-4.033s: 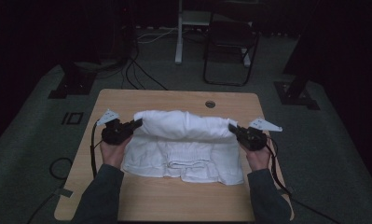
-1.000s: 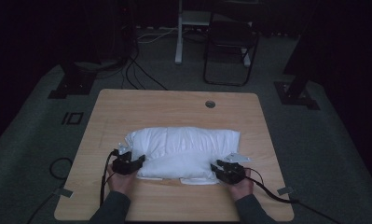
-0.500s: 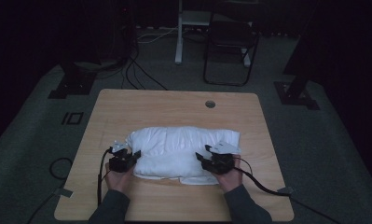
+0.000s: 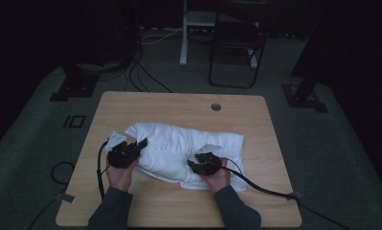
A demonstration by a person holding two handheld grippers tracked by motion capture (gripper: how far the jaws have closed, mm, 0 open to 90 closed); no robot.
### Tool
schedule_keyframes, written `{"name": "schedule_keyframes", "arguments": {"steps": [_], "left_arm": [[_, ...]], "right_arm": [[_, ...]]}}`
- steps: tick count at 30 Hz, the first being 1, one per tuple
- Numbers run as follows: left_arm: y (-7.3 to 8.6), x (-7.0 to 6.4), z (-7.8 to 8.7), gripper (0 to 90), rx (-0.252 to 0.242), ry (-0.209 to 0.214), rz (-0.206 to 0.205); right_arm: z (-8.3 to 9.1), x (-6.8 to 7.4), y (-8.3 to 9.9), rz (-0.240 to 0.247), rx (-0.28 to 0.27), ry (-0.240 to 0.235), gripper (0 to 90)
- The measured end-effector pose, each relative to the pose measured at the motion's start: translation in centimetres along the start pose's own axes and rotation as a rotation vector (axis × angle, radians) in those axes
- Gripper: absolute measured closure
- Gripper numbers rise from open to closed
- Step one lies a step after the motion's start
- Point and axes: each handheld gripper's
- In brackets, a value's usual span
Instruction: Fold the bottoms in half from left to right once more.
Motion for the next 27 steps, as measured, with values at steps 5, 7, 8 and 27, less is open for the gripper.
{"name": "schedule_keyframes", "arguments": {"steps": [5,7,8,27], "left_arm": [[-1.2,-1.3,-0.3,84.1,-0.021,0.027,-0.031],[-1.5,-1.7,-0.4,84.1,-0.023,0.035,-0.039],[-1.7,-2.1,-0.5,84.1,-0.028,0.037,-0.05],[-2.1,-2.9,-0.7,84.0,-0.008,0.05,-0.095]], "right_arm": [[-0.3,0.6,0.2,-0.027,-0.023,0.003,55.9],[-0.4,1.4,-0.3,0.009,-0.001,0.042,58.3],[-0.5,2.0,-0.7,0.043,0.016,0.058,59.4],[-2.6,-2.5,-3.1,-0.017,0.02,0.03,58.1]]}}
Point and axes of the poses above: each handheld gripper's, and its own axes: z roughly backward along the jaws, y roughly out of its underside, x roughly to its left, and after that the axes turned 1 degree about x, right-handed
